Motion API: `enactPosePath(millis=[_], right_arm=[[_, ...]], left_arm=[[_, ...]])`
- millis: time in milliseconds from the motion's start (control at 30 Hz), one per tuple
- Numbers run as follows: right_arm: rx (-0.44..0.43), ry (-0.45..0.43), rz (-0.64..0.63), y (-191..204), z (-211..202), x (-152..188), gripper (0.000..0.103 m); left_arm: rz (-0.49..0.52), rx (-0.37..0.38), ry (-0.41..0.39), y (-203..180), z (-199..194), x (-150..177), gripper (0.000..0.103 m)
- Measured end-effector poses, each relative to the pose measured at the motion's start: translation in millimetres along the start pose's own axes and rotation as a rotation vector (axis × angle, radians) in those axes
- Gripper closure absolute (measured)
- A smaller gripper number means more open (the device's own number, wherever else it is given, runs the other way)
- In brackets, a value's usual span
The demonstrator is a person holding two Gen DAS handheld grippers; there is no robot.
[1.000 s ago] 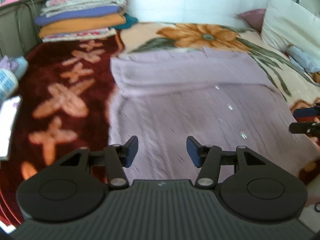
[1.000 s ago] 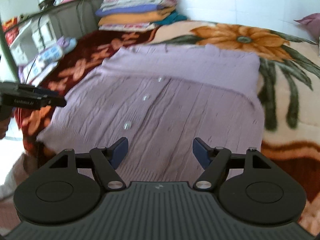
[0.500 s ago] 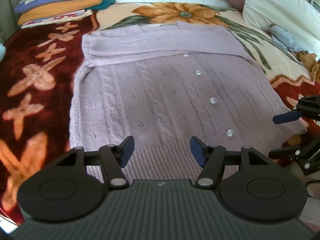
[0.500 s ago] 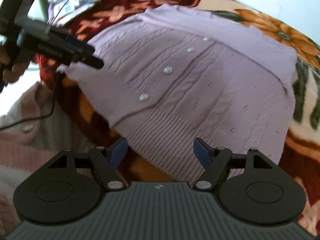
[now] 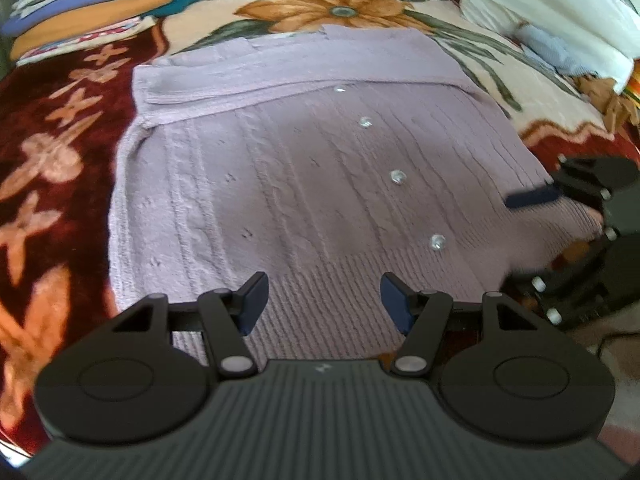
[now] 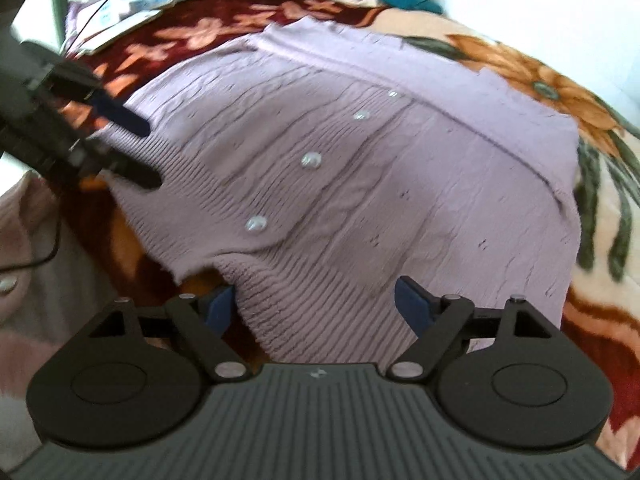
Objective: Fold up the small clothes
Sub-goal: 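Close both grippers on the ribbed hem of the lilac cardigan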
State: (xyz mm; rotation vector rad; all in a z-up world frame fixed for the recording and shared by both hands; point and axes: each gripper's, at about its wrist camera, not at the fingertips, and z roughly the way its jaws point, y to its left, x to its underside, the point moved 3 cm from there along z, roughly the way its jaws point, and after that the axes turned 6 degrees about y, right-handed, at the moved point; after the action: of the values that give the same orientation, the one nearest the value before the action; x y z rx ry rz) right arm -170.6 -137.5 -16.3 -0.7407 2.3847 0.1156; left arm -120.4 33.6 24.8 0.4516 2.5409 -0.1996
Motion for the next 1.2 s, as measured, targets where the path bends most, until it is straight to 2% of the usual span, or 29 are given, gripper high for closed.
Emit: enactPosePath(millis=[100, 300, 467, 600, 700, 800, 867, 1000, 1067, 1100, 1133, 1167, 1200], right_arm=[[0.004, -0.021, 0.032, -4.0, 0.5, -3.1, 0.017], [-0.007, -0.040, 0.114, -12.7, 1.5, -5.7, 0.017], [-0.004, -0.044, 0.129, -12.7, -0.4, -3.4, 0.017], [-0.009, 0.001, 0.096, -10.5, 0.2, 3.9, 0.017], [0.016, 0.040, 0.074, -13.0, 2.0, 13.7, 0.017], [0.009, 0.038, 0.111, -18.7, -1.4, 22.0, 0.017], [0.038, 0.027, 0.120, -20.3, -4.2, 28.0, 0.017], [0.069, -0.013, 0.140, -20.5, -9.5, 38.5, 0.019], [0.064, -0.033, 0.141, -19.3, -10.5, 39.6, 0.027], [0.056, -0.045, 0.142, -17.7, -11.7, 39.7, 0.039], [0.058, -0.058, 0.138, -16.3, -13.3, 38.4, 0.059], [0.067, -0.060, 0.128, -14.2, -13.7, 37.4, 0.068], [0.080, -0.062, 0.116, -12.6, -13.9, 35.7, 0.080]], left_arm=[[0.039, 0.005, -0.005, -7.1, -2.1, 2.2, 0.027], [0.150, 0.056, 0.014, -24.8, -2.7, 9.9, 0.026], [0.231, 0.001, 0.051, -35.5, 9.6, 16.5, 0.026], [0.214, -0.085, 0.068, -23.2, 17.5, 18.3, 0.024], [0.146, -0.082, 0.065, -7.3, 19.2, 18.0, 0.024], [0.091, -0.110, 0.060, 3.5, 21.4, 18.7, 0.024], [0.074, -0.111, 0.052, 5.3, 21.8, 19.6, 0.024], [0.116, -0.151, 0.023, -3.6, 20.4, 21.3, 0.024], [0.140, -0.175, 0.001, -8.7, 20.5, 22.3, 0.025], [0.144, -0.183, -0.004, -8.9, 21.8, 22.0, 0.025], [0.144, -0.190, -0.006, -9.7, 22.8, 21.7, 0.026], [0.137, -0.194, -0.004, -9.5, 24.0, 21.1, 0.027], [0.133, -0.187, -0.002, -9.4, 24.9, 19.8, 0.040]])
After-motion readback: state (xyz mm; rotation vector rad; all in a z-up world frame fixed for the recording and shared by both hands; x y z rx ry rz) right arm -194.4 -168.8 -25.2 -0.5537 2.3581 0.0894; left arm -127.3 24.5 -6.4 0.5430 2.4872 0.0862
